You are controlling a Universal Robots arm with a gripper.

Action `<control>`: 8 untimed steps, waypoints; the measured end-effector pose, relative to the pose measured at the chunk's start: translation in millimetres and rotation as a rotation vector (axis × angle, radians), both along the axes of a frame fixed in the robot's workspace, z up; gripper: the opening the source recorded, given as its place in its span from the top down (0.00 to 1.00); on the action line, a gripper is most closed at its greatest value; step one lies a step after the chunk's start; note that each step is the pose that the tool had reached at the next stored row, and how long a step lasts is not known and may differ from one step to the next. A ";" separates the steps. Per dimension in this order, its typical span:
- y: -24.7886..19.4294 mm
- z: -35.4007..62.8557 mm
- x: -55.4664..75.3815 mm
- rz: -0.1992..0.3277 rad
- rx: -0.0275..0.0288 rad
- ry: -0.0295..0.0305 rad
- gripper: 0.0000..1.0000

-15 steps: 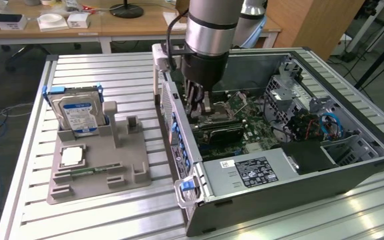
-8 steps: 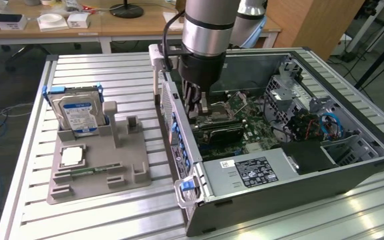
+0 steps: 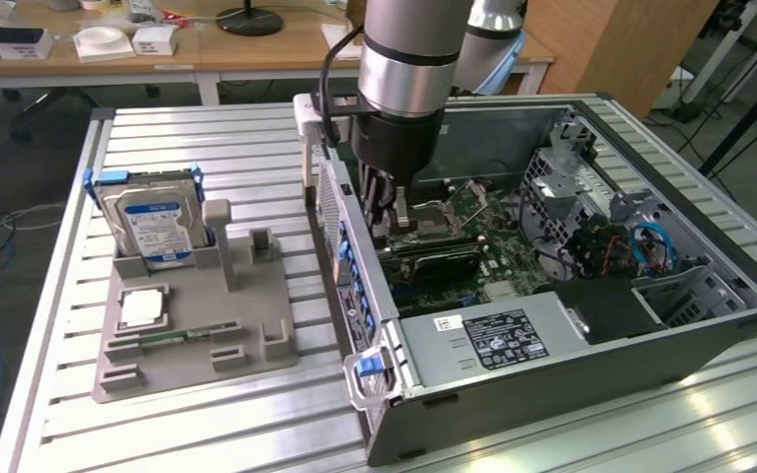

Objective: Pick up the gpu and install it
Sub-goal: 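Press down on the gpu until it lock into place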

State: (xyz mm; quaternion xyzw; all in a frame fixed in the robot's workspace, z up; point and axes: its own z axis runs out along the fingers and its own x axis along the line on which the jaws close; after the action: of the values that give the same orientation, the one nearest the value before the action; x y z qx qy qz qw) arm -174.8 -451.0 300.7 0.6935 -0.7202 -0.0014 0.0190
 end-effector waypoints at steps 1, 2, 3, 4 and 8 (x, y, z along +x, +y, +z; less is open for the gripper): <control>0.0 0.0 0.0 -0.002 -0.0009 0.0002 0.89; 0.1 0.0 0.0 -0.004 -0.0024 0.0006 0.89; 0.1 0.0 0.0 -0.007 -0.0041 0.0008 0.89; 0.0 0.0 0.0 -0.009 -0.0044 0.0009 0.89; 0.0 -0.3 -0.5 -0.012 -0.0047 0.0009 0.89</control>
State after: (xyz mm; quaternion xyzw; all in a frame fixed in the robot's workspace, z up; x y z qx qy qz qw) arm -175.3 -450.9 300.4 0.6892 -0.7242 -0.0001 0.0210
